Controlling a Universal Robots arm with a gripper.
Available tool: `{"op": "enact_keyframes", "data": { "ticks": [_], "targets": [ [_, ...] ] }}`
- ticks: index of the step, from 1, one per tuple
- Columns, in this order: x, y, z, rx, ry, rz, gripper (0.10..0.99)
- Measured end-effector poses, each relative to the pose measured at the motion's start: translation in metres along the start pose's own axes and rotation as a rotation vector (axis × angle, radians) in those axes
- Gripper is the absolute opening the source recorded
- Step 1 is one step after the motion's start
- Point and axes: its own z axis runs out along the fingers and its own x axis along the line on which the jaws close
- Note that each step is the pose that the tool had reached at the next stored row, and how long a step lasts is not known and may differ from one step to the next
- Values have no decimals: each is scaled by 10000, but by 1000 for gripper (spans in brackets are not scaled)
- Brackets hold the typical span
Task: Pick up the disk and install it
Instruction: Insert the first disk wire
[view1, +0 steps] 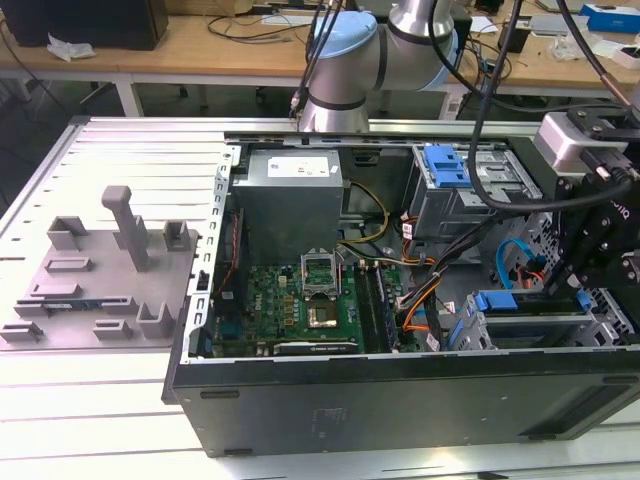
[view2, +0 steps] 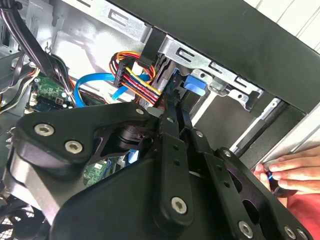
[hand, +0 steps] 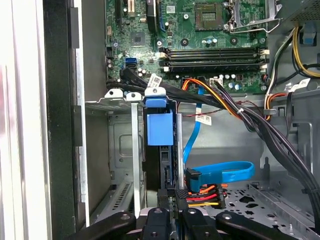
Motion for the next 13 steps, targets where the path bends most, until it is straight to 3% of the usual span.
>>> {"op": "enact_keyframes", "data": {
  "ticks": [13],
  "targets": [
    [3,0,38,0,2,0,165]
  ]
}}
